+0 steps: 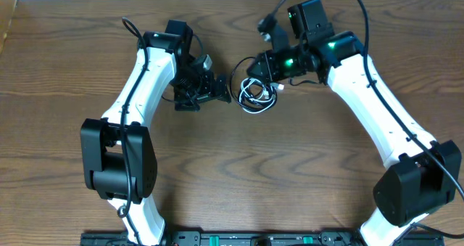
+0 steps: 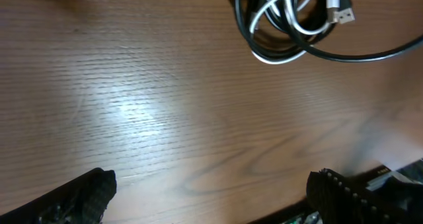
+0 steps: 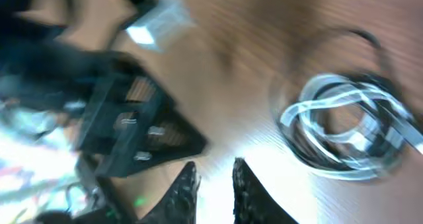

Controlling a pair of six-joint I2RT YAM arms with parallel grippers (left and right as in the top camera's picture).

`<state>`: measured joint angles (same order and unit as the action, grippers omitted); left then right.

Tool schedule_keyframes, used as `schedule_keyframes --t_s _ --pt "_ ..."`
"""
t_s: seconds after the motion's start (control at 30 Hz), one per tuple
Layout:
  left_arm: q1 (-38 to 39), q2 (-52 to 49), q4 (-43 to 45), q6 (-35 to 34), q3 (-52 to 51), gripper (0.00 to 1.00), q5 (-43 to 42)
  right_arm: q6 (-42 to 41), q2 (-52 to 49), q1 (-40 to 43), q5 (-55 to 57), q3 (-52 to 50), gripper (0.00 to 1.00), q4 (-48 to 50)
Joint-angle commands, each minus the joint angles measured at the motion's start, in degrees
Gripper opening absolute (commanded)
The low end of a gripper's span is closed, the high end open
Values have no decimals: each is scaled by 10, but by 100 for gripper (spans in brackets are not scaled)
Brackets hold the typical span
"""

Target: Untangle cables

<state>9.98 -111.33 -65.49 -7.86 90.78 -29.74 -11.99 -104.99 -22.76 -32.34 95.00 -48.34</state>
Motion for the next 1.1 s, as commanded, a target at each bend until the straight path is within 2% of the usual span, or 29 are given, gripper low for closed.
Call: schedule_keyframes --t_s 0.0,0.07,0.1,0.13,0.23,0.4,0.47,0.53,0.57,0.63,0.67,0.8,0.9,1.0,1.03,1.07 --pt "5 -3 -4 -30 1 98 -19 -28 8 14 89 9 32 -21" --pt "10 -3 19 -39 1 98 -64 -29 8 23 89 9 54 -34" --pt "18 -3 46 -39 1 98 -104 -44 8 37 82 9 86 -47" --pt "24 -3 60 -47 1 98 -115 -45 8 44 82 9 99 -51" --pt "54 -3 109 -87 1 98 -107 -52 8 97 71 9 99 -76" --pt "88 -3 201 -96 1 98 -90 -54 8 185 41 9 99 -153" --pt "98 -3 259 -186 1 98 -55 -53 8 212 47 9 99 -206" --pt "114 -3 284 -135 1 98 -16 -41 8 218 57 8 99 -234" --pt "127 -3 285 -121 0 98 45 -23 8 216 59 8 99 -243" --pt "153 -3 289 -129 -5 98 156 -5 8 210 59 8 99 -252" --pt "164 -3 293 -136 -7 97 185 -1 8 207 59 8 99 -252" --pt "206 -16 327 -138 -9 100 216 3 8 176 69 7 99 -244" --pt "210 -29 335 -151 -9 85 225 3 8 161 100 7 99 -246" --pt "209 -49 332 -165 -9 80 225 3 8 149 126 7 99 -245" --pt "209 -54 332 -164 -9 75 225 3 8 148 127 7 99 -245" --pt "209 -56 333 -164 -9 63 226 3 8 148 127 7 99 -245"
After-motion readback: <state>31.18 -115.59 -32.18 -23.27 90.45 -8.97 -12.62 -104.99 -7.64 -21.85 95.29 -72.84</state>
